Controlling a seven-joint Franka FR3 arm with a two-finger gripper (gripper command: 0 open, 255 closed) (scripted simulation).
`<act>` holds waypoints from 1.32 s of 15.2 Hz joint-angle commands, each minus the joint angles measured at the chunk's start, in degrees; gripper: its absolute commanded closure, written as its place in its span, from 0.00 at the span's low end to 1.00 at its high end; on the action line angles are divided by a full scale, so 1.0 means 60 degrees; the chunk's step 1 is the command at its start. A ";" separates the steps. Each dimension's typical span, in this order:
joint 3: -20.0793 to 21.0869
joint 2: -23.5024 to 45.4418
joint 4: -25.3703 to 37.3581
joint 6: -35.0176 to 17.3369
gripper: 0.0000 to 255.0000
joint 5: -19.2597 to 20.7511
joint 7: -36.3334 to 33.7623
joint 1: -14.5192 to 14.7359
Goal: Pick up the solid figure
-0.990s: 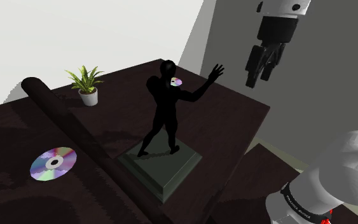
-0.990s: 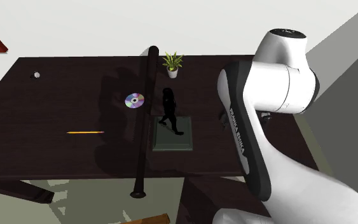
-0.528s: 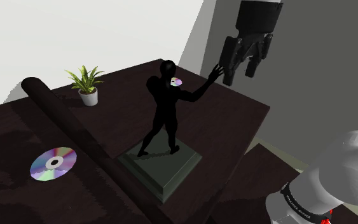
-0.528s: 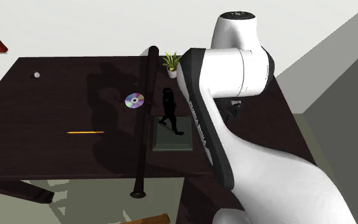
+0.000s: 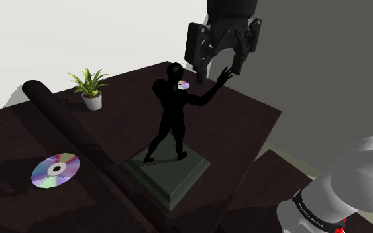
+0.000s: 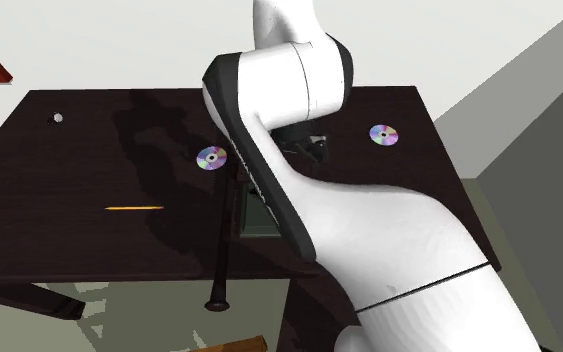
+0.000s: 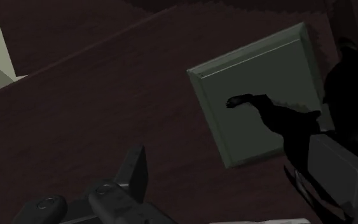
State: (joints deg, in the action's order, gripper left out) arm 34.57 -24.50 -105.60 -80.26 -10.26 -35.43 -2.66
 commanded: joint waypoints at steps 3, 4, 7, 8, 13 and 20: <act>0.1543 0.1648 0.1696 0.0175 0.00 0.0778 -0.1900 -0.0247; 0.1969 0.2164 0.2177 0.0273 0.00 0.1110 -0.2423 -0.0276; 0.2437 0.2807 0.2607 0.0289 0.00 0.1573 -0.3082 -0.0208; 0.2403 0.2732 0.2418 0.0149 0.00 0.1524 -0.3048 -0.0204; 0.2282 0.2394 0.1431 -0.0608 0.00 0.1301 -0.2905 -0.0184; 0.2293 0.2425 0.1463 -0.0597 1.00 0.1321 -0.2917 -0.0186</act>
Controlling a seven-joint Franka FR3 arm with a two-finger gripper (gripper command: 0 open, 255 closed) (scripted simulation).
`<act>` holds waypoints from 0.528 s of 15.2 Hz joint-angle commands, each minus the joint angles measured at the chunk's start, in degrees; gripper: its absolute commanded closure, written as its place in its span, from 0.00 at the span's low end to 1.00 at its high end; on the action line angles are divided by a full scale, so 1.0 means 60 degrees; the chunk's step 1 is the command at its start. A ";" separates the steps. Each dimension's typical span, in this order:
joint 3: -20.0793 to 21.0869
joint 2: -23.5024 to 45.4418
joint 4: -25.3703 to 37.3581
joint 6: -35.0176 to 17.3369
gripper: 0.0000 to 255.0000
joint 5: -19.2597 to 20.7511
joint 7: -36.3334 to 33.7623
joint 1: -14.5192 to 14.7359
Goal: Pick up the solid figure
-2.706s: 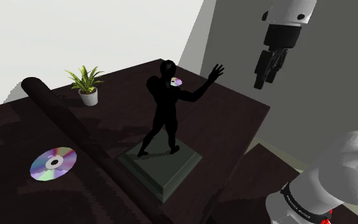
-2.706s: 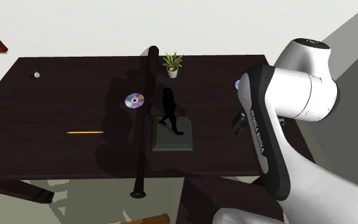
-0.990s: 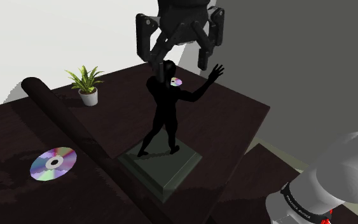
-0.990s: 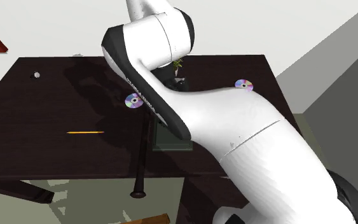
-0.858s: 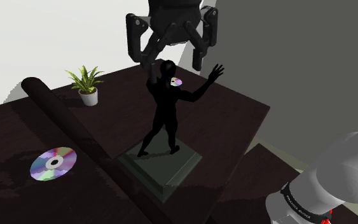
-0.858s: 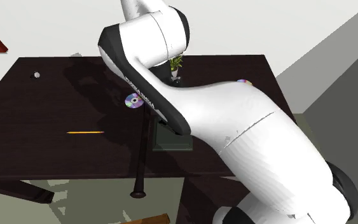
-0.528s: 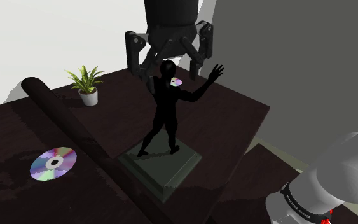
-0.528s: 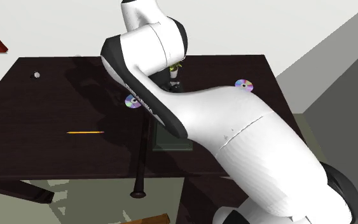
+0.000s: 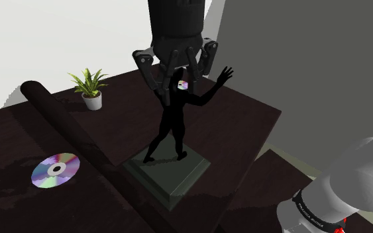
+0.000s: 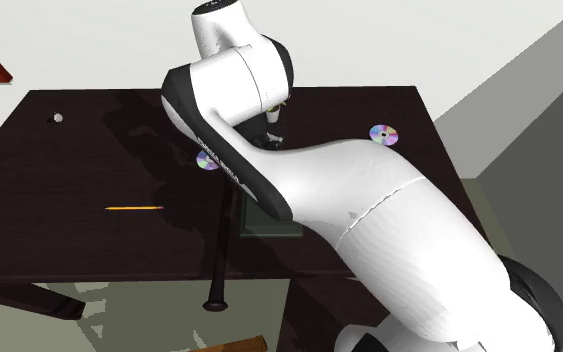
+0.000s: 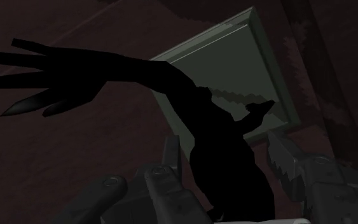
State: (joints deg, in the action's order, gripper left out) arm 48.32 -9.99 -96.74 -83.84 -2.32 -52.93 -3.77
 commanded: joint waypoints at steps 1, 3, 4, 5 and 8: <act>0.0001 0.0006 -0.0015 -0.0002 1.00 -0.0004 0.0000 0.0000; 0.0003 0.0010 -0.0012 -0.0001 1.00 -0.0002 -0.0004 0.0000; 0.0002 0.0005 -0.0014 0.0000 1.00 -0.0005 -0.0003 0.0001; -0.0011 -0.0023 -0.0045 -0.0011 1.00 -0.0023 0.0011 0.0003; 0.0046 0.0142 0.0472 0.0392 1.00 0.0086 -0.0057 -0.0013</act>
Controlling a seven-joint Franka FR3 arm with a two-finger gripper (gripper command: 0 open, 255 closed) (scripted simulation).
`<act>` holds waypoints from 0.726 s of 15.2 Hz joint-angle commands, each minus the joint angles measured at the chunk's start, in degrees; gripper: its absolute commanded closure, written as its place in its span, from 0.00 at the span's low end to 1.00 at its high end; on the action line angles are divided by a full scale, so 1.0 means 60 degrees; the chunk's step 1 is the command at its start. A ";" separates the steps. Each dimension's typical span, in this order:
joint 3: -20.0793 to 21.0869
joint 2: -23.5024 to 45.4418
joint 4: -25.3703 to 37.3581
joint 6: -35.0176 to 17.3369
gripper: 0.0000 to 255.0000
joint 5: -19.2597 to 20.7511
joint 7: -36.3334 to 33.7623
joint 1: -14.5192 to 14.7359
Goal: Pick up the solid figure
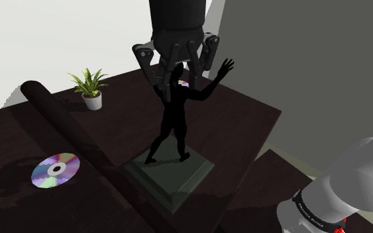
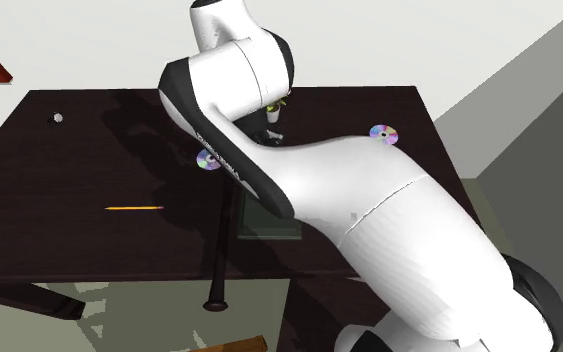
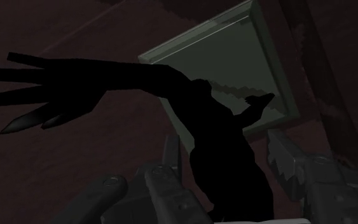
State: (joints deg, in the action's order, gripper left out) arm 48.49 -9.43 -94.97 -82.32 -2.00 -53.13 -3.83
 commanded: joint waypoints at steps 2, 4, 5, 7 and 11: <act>0.0068 0.0179 0.0540 0.0413 1.00 0.0119 -0.0081 -0.0010; 0.0129 0.0330 0.0919 0.0692 1.00 0.0219 -0.0149 -0.0011; 0.0165 0.0412 0.1115 0.0834 1.00 0.0274 -0.0187 -0.0009; 0.0244 0.0594 0.1521 0.1124 1.00 0.0398 -0.0273 0.0003; 0.0440 0.1034 0.2400 0.1733 1.00 0.0709 -0.0491 0.0073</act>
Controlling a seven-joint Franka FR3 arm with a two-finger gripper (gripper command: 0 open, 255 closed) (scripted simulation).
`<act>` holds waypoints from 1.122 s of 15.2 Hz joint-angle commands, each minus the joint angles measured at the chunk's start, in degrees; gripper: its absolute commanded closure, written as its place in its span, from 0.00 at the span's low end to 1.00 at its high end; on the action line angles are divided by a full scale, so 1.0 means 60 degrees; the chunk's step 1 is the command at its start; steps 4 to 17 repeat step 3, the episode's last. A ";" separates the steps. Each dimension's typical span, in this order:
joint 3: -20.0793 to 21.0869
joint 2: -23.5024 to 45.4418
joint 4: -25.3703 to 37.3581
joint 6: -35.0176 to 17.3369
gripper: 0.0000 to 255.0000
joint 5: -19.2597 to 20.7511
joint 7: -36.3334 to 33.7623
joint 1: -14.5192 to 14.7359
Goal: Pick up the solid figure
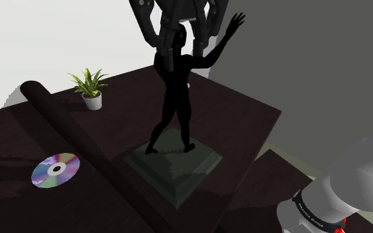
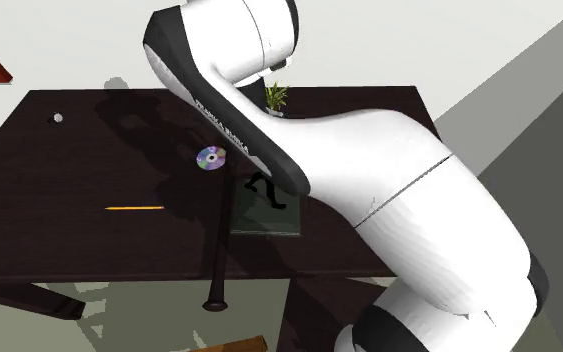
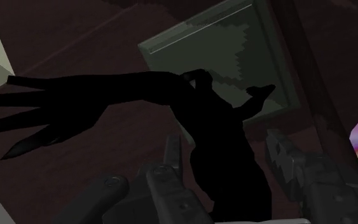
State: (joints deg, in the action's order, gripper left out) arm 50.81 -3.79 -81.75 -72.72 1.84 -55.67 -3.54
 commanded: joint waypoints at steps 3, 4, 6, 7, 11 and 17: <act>0.0116 0.0241 0.0467 0.0316 1.00 0.0177 -0.0141 0.0063; 0.0116 0.0241 0.0467 0.0316 1.00 0.0177 -0.0141 0.0063; 0.0116 0.0241 0.0467 0.0316 1.00 0.0177 -0.0141 0.0063; 0.0116 0.0241 0.0467 0.0316 1.00 0.0177 -0.0141 0.0063; 0.0116 0.0241 0.0467 0.0316 1.00 0.0177 -0.0141 0.0063; 0.0116 0.0241 0.0467 0.0316 1.00 0.0177 -0.0141 0.0063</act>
